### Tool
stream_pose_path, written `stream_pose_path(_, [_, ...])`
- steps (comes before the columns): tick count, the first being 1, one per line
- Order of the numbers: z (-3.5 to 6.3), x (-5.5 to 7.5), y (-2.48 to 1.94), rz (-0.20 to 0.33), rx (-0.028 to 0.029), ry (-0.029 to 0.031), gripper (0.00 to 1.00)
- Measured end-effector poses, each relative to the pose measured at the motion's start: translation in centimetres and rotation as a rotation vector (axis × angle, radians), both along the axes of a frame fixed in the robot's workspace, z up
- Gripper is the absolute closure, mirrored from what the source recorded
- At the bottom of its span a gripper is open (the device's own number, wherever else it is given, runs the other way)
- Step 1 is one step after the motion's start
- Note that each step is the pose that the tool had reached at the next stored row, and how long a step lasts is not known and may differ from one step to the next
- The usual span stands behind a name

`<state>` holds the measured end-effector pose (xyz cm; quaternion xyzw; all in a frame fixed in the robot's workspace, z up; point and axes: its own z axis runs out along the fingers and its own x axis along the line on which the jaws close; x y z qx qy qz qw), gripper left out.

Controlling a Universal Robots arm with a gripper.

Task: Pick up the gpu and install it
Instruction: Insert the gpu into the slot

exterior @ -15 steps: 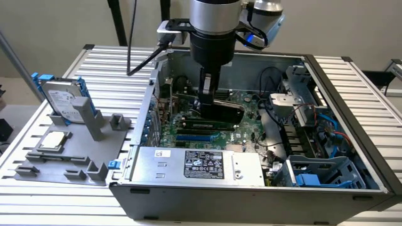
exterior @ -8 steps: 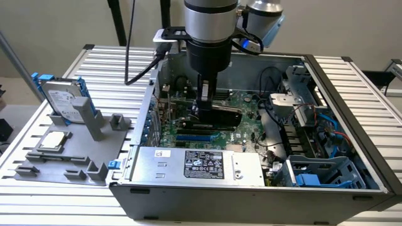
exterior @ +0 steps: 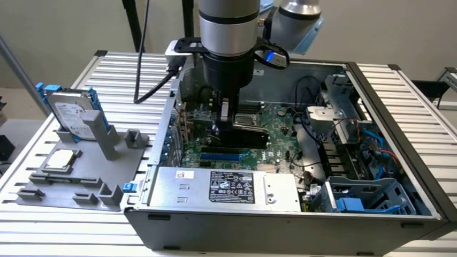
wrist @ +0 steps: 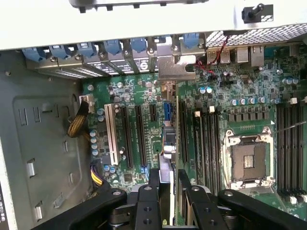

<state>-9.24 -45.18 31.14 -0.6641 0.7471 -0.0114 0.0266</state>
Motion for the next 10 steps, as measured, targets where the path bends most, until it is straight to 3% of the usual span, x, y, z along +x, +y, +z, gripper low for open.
stream_pose_path(4, [-0.6, -0.8, -0.08, 0.005, 0.0001, -0.0017, 0.74])
stream_pose_path(10, [-1.63, -1.1, -0.08, 0.023, 0.0001, -0.0109, 0.74])
